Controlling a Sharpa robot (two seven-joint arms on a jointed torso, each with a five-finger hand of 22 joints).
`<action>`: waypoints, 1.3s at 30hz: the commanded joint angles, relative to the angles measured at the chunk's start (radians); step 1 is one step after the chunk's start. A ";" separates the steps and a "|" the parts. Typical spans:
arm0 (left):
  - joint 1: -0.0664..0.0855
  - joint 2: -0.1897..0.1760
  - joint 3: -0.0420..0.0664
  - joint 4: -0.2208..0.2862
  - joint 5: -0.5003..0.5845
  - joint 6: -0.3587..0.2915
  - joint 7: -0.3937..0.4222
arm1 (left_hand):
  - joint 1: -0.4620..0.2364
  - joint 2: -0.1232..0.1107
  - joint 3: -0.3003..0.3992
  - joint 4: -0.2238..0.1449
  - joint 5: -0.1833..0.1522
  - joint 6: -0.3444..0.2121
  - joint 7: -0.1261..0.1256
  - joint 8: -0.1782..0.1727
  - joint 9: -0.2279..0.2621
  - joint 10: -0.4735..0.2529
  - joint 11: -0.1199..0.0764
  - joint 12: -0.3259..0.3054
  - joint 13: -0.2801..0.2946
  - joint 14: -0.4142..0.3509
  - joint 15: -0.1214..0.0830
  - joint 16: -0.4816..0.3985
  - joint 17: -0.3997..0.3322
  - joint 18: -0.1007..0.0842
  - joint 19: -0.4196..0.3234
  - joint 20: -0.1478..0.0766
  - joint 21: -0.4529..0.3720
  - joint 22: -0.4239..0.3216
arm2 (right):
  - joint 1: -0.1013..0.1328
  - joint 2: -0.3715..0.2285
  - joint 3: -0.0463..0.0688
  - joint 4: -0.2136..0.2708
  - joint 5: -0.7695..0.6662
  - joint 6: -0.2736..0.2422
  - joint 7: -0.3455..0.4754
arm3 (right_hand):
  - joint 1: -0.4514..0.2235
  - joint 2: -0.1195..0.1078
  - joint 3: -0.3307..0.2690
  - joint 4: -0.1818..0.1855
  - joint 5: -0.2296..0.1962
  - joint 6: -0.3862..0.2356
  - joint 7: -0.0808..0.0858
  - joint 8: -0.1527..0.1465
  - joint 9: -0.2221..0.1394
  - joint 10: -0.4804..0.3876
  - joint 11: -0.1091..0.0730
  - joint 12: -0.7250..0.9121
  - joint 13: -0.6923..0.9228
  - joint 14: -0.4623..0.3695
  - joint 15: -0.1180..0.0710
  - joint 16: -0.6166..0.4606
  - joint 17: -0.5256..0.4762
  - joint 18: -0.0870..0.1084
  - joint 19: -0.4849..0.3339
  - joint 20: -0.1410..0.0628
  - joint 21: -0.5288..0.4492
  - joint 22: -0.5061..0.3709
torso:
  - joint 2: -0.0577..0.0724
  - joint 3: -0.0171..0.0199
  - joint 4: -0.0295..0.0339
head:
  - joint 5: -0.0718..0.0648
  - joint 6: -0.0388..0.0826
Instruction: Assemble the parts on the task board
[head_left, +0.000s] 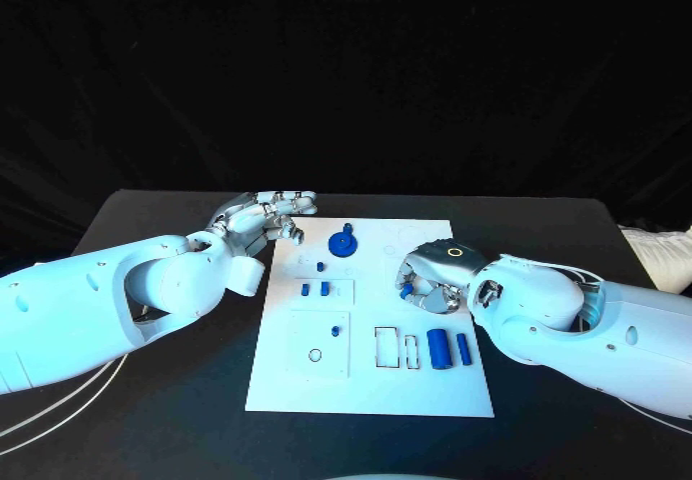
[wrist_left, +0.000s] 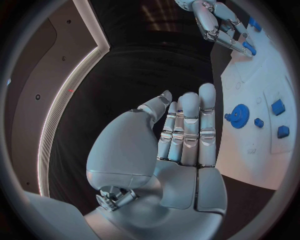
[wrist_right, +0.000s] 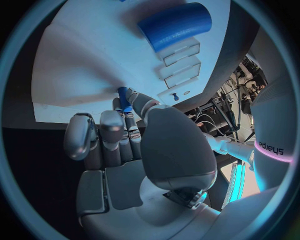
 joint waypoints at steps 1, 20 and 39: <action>0.000 0.002 0.001 0.000 -0.004 0.022 0.002 | 0.003 0.008 -0.004 0.001 -0.001 -0.006 0.001 0.005 -0.001 -0.010 0.000 0.002 0.001 -0.008 -0.001 0.002 0.000 0.010 -0.002 0.004 -0.003 0.000 | 0.000 -0.001 0.000 0.002 -0.010 0.019 -0.001 | -0.002 0.011 0.005 -0.002 0.001 0.009 0.000 0.002 0.001 0.008 0.001 0.004 0.001 0.006 -0.006 0.004 0.001 0.006 0.006 -0.001 0.007 0.001 | 0.000 0.0001 0.0003 | -0.001 0.000; -0.001 0.003 0.000 -0.001 -0.004 0.022 0.001 | 0.002 0.008 -0.005 0.002 -0.001 -0.006 0.001 0.006 -0.001 -0.010 0.000 0.003 0.001 -0.008 -0.001 0.002 0.000 0.010 -0.002 0.004 -0.004 0.000 | 0.000 -0.023 0.006 0.041 0.011 -0.096 0.011 | 0.052 0.044 0.056 -0.036 -0.034 0.059 -0.005 0.020 0.014 0.103 -0.019 0.023 0.016 0.018 -0.022 0.050 0.047 -0.011 0.054 -0.017 0.056 0.084 | 0.000 -0.0006 0.0004 | -0.004 -0.001; -0.002 0.010 0.000 -0.003 -0.004 0.024 0.002 | 0.002 0.008 -0.005 0.002 -0.001 -0.006 0.001 0.006 -0.001 -0.010 0.000 0.003 0.001 -0.008 -0.001 0.002 0.000 0.010 -0.002 0.004 -0.004 0.000 | 0.022 0.025 0.019 0.152 0.075 -0.110 0.030 | 0.054 0.040 0.058 -0.040 -0.033 0.060 -0.005 0.019 0.015 0.105 -0.019 0.020 0.017 0.018 -0.023 0.052 0.048 -0.011 0.056 -0.018 0.059 0.088 | -0.001 -0.0014 0.0014 | 0.018 -0.010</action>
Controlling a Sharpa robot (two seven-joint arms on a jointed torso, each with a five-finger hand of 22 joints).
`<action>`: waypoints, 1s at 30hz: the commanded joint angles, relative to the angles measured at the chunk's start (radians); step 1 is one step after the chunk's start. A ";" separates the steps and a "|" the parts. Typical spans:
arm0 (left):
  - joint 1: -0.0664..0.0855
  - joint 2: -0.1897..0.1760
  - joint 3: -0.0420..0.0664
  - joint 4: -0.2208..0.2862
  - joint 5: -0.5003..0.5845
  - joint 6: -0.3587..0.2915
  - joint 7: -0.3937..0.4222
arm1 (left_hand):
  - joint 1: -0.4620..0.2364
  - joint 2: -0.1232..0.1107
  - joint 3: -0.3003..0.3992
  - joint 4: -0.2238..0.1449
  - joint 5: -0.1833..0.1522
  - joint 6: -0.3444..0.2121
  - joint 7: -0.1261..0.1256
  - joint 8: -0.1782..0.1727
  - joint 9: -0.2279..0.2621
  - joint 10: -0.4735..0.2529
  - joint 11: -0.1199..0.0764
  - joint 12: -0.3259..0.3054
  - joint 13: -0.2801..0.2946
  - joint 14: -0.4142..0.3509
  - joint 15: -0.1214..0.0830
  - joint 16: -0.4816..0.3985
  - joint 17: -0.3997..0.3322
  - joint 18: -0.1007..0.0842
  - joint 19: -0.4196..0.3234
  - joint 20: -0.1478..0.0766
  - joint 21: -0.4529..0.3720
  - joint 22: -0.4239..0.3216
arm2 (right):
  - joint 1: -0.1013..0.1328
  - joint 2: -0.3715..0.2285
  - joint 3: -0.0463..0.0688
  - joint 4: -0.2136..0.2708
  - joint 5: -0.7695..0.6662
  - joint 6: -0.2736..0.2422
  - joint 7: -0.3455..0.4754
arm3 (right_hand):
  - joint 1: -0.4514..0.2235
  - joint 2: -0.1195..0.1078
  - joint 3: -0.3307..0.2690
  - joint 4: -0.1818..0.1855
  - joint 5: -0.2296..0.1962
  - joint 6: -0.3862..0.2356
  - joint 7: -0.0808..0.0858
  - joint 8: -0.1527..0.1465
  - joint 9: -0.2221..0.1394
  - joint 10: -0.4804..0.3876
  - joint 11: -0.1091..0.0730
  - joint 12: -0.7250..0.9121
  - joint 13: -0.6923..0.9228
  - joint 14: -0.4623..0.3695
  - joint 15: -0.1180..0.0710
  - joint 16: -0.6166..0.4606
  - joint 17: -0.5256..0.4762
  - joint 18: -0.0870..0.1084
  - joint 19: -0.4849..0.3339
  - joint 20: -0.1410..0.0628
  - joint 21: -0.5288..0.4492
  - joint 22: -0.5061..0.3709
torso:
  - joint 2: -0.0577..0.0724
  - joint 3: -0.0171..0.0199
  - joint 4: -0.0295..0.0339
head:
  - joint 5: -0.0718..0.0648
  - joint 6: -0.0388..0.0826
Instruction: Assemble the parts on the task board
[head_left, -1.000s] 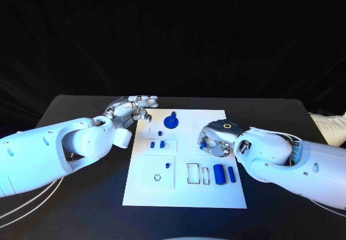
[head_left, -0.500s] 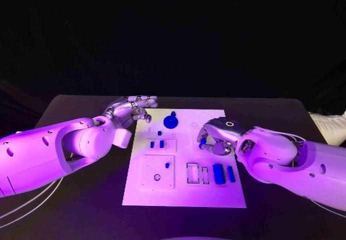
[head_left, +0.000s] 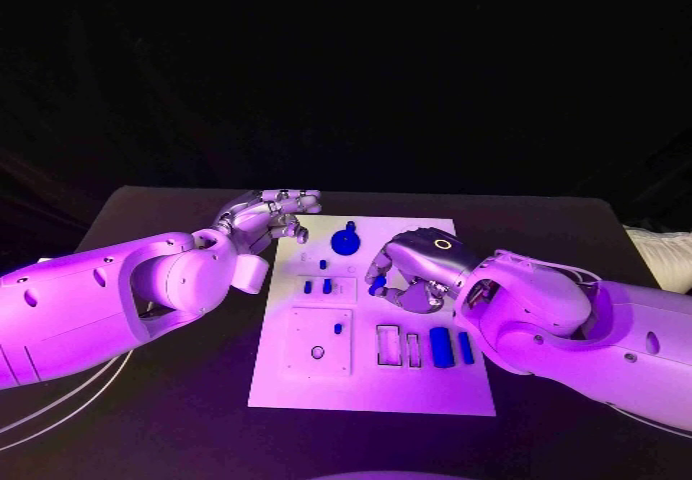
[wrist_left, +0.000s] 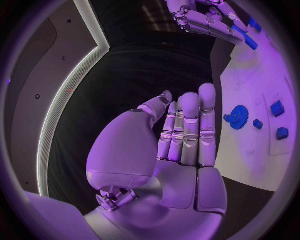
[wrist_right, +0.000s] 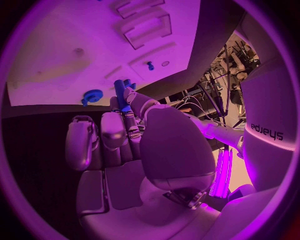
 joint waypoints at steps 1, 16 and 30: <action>0.000 0.005 0.001 0.000 -0.004 0.021 0.005 | 0.002 0.008 -0.005 0.002 -0.001 -0.006 0.001 0.006 -0.001 -0.010 0.000 0.003 0.002 -0.008 -0.001 0.002 0.000 0.010 -0.002 0.004 -0.004 0.000 | -0.001 0.028 0.000 0.008 0.024 -0.009 0.021 | 0.030 0.017 0.005 -0.002 0.006 0.005 0.001 0.003 0.001 0.053 -0.046 0.000 0.016 0.018 -0.009 0.006 0.001 -0.011 0.004 0.001 0.006 0.000 | 0.000 -0.0007 0.0008 | 0.011 -0.005; 0.000 0.015 0.001 -0.001 -0.004 0.021 0.006 | 0.002 0.009 -0.007 0.002 -0.001 -0.006 0.001 0.006 -0.001 -0.012 0.000 0.006 0.002 -0.010 0.000 0.001 -0.004 0.010 -0.002 0.004 -0.008 -0.003 | -0.078 0.201 -0.019 -0.071 0.029 0.025 0.078 | 0.031 0.016 0.009 -0.007 0.010 -0.001 0.004 -0.002 0.000 0.048 -0.043 -0.008 0.016 0.017 -0.007 0.006 -0.001 -0.010 -0.001 0.001 0.003 -0.006 | 0.001 -0.0010 -0.0009 | 0.059 -0.025; 0.000 0.018 0.001 0.000 -0.004 0.021 0.007 | 0.002 0.009 -0.007 0.002 -0.001 -0.006 0.001 0.006 -0.001 -0.012 0.000 0.006 0.002 -0.010 0.000 0.001 -0.004 0.010 -0.002 0.004 -0.008 -0.003 | -0.110 0.242 -0.028 -0.114 0.027 0.067 0.091 | 0.030 0.016 0.010 -0.007 0.010 -0.003 0.005 -0.003 0.000 0.046 -0.041 -0.011 0.016 0.017 -0.007 0.006 -0.001 -0.009 -0.003 0.001 0.002 -0.009 | 0.000 0.0002 -0.0005 | 0.068 -0.036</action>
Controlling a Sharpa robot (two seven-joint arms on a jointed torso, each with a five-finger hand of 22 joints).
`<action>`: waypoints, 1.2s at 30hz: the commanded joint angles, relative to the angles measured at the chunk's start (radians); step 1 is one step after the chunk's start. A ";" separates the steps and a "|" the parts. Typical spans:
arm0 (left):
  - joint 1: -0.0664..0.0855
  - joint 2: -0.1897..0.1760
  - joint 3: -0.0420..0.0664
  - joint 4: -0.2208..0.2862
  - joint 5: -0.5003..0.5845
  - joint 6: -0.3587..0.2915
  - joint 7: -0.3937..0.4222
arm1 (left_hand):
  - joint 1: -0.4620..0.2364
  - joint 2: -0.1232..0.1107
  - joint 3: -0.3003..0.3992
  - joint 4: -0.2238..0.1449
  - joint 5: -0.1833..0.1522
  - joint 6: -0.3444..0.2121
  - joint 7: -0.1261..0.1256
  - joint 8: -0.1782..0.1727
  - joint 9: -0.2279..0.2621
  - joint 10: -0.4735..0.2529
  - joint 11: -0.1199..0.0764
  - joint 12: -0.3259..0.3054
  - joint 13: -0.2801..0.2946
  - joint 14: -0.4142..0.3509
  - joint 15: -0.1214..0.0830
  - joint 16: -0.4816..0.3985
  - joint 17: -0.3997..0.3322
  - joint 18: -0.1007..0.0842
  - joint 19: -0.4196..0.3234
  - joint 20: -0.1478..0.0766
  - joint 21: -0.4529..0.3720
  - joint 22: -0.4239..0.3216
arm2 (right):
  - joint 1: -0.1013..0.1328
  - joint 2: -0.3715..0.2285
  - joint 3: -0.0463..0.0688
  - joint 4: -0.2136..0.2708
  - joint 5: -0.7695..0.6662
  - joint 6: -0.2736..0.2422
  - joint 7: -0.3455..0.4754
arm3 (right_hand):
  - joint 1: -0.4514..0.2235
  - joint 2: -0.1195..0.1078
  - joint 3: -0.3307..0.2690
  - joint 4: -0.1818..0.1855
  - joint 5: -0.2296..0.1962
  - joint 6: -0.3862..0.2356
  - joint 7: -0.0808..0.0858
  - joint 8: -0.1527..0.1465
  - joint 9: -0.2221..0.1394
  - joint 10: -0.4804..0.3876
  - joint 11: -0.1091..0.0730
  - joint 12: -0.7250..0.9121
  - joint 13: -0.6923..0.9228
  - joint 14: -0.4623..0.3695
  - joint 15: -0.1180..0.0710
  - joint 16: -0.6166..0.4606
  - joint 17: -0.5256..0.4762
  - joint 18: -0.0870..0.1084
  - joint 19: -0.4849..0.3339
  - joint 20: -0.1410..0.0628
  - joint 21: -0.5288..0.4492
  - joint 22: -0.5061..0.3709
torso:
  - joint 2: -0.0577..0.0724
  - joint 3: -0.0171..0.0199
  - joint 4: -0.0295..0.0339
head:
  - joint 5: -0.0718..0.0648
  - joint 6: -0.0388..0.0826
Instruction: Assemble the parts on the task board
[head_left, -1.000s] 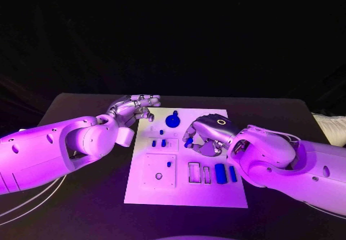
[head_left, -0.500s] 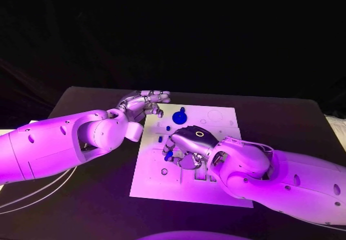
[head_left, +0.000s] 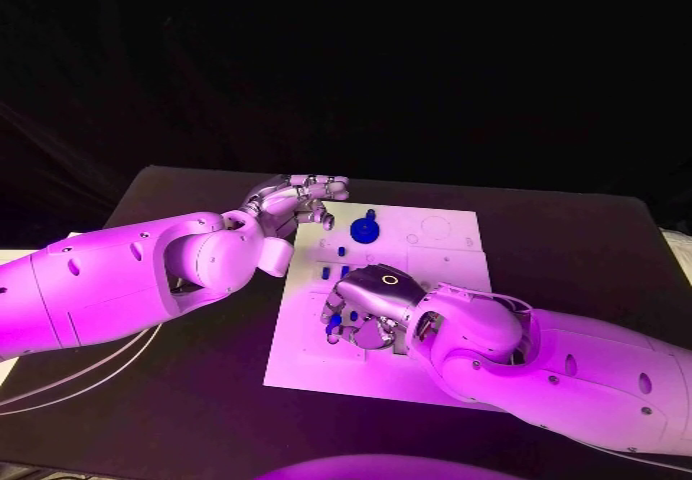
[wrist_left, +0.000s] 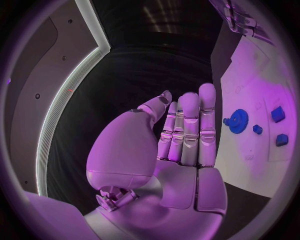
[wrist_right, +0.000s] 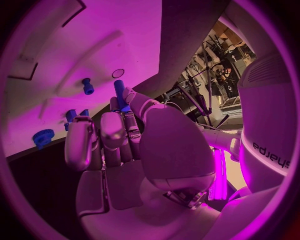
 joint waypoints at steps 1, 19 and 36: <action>0.000 0.002 0.001 0.002 -0.004 0.020 0.007 | 0.002 0.009 -0.004 -0.001 -0.001 -0.006 0.001 0.006 -0.001 -0.005 0.000 0.006 0.001 -0.010 0.000 0.001 -0.001 0.010 -0.002 0.004 -0.004 -0.001 | -0.003 0.003 -0.001 -0.002 -0.005 0.035 0.017 | 0.024 0.017 0.005 -0.002 0.004 -0.003 0.005 -0.003 0.001 0.047 -0.041 0.005 0.015 0.017 -0.007 0.007 -0.001 -0.009 -0.003 0.001 0.002 -0.001 | -0.001 0.0005 -0.0005 | 0.001 -0.002; 0.000 0.002 0.001 -0.001 -0.004 0.022 0.008 | 0.002 0.009 -0.004 -0.001 -0.001 -0.006 0.001 0.006 -0.001 -0.005 0.000 0.006 0.001 -0.010 0.000 0.001 -0.001 0.010 -0.002 0.004 -0.004 -0.001 | -0.007 -0.001 -0.002 -0.008 -0.012 0.068 0.011 | 0.023 0.017 0.005 -0.002 0.004 -0.003 0.005 -0.004 0.001 0.046 -0.041 0.004 0.015 0.016 -0.006 0.007 -0.001 -0.009 -0.003 0.001 0.002 -0.001 | -0.001 0.0003 0.0000 | -0.001 -0.004; 0.000 0.002 0.001 0.000 -0.004 0.022 0.007 | 0.002 0.009 -0.004 -0.001 -0.001 -0.006 0.001 0.006 -0.001 -0.005 0.000 0.006 0.001 -0.010 0.000 0.001 -0.001 0.010 -0.002 0.004 -0.004 -0.001 | -0.010 0.028 -0.007 -0.028 -0.070 0.109 -0.027 | 0.005 0.011 -0.002 0.003 0.003 -0.015 0.009 -0.012 -0.001 0.032 -0.036 -0.010 0.013 0.013 -0.002 0.002 -0.009 -0.007 -0.012 0.004 -0.004 -0.013 | -0.001 0.0000 -0.0001 | -0.005 -0.005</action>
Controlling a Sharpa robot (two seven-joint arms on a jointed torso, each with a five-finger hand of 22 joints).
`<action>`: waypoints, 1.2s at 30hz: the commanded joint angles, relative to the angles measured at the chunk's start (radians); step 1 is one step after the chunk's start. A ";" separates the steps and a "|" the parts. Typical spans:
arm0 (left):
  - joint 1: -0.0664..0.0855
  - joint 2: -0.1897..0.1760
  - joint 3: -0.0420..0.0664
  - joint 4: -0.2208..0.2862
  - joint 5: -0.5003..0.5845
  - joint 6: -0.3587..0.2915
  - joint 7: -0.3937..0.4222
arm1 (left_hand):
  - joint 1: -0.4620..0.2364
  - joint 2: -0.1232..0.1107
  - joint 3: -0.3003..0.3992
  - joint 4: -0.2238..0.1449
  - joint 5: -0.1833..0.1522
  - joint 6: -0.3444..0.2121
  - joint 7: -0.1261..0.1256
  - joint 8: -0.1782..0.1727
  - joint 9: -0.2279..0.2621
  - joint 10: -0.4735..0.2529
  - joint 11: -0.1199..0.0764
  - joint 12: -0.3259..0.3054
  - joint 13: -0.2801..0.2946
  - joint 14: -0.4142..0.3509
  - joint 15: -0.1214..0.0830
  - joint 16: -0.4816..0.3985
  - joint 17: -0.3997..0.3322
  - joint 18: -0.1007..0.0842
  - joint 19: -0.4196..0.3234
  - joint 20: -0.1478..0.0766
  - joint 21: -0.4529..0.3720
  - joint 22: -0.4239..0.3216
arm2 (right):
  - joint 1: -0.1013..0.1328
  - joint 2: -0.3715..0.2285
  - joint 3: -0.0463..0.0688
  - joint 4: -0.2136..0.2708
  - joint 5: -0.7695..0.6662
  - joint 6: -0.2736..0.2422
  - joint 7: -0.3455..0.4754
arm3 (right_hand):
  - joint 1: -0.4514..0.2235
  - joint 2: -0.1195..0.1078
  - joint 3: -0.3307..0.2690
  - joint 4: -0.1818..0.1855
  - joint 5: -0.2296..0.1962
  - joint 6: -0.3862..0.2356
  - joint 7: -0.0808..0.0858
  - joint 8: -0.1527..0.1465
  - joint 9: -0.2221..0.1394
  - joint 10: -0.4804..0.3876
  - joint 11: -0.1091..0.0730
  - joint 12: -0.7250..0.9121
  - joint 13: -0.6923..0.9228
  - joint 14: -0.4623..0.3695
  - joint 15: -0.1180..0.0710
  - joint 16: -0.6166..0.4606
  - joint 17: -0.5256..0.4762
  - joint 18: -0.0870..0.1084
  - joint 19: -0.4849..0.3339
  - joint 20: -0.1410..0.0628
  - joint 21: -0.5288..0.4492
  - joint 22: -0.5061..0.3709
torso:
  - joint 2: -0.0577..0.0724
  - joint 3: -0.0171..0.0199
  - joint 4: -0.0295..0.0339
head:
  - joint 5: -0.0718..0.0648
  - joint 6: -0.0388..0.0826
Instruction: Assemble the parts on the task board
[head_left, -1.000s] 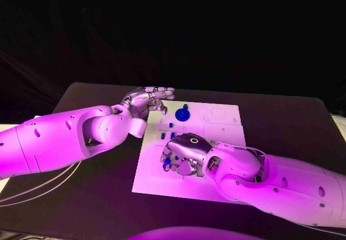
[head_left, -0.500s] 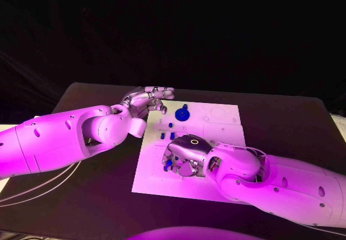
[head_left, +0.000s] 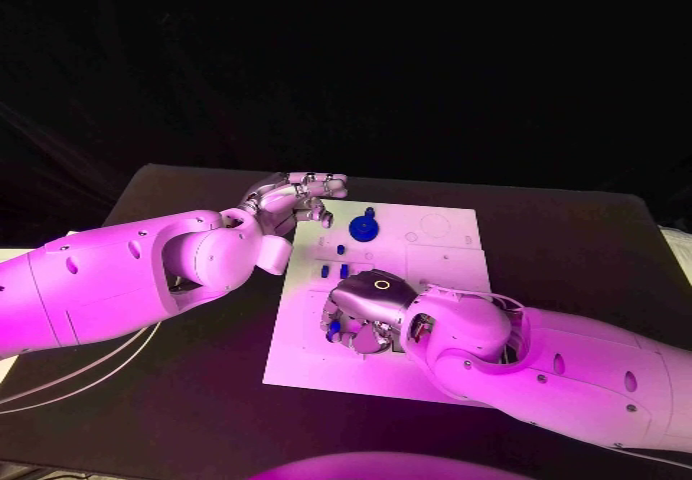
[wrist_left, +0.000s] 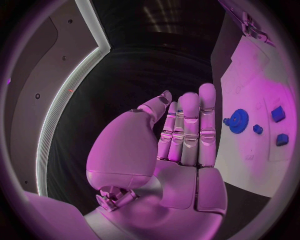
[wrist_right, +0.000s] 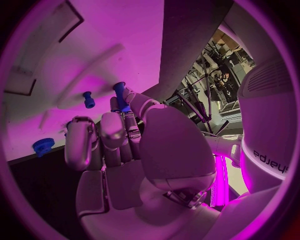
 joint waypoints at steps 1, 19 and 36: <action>0.000 0.002 0.001 0.002 -0.004 0.019 0.006 | 0.002 0.009 -0.005 -0.001 -0.001 -0.006 0.001 0.006 -0.001 -0.005 0.000 0.006 0.001 -0.010 0.000 0.001 -0.001 0.010 -0.002 0.004 -0.004 -0.001 | -0.002 0.005 -0.003 -0.003 -0.039 0.046 -0.026 | -0.004 0.007 -0.005 0.006 0.005 -0.020 0.007 -0.016 -0.003 0.021 -0.032 -0.014 -0.002 0.011 0.001 -0.003 -0.013 -0.005 -0.018 0.006 -0.009 -0.017 | -0.001 0.0000 0.0005 | -0.002 0.000; 0.000 0.000 0.001 -0.004 -0.004 0.020 0.004 | 0.002 0.009 -0.005 -0.001 -0.001 -0.006 0.001 0.006 -0.001 -0.005 0.000 0.006 0.001 -0.010 0.000 0.001 -0.001 0.010 -0.002 0.004 -0.004 -0.001 | -0.002 -0.053 -0.003 0.031 0.003 -0.157 0.031 | -0.049 -0.045 -0.177 0.037 0.034 -0.187 0.031 -0.030 -0.033 -0.292 0.022 -0.043 -0.015 -0.035 0.044 -0.140 -0.183 0.040 -0.148 0.048 -0.159 -0.246 | -0.001 0.0015 -0.0008 | -0.014 0.012; 0.000 -0.007 -0.001 -0.008 -0.004 0.021 0.004 | 0.002 0.009 -0.005 -0.001 -0.001 -0.006 0.001 0.006 -0.001 -0.005 0.000 0.006 0.001 -0.010 0.000 0.001 -0.001 0.010 -0.002 0.004 -0.004 -0.001 | 0.076 -0.387 0.017 0.192 0.373 -0.168 -0.071 | -0.062 -0.008 -0.224 0.077 0.059 -0.137 0.018 -0.017 -0.023 0.059 -0.038 0.163 0.043 0.026 0.002 0.001 -0.017 0.001 -0.016 0.017 -0.043 -0.054 | -0.006 -0.0038 -0.0090 | -0.077 0.042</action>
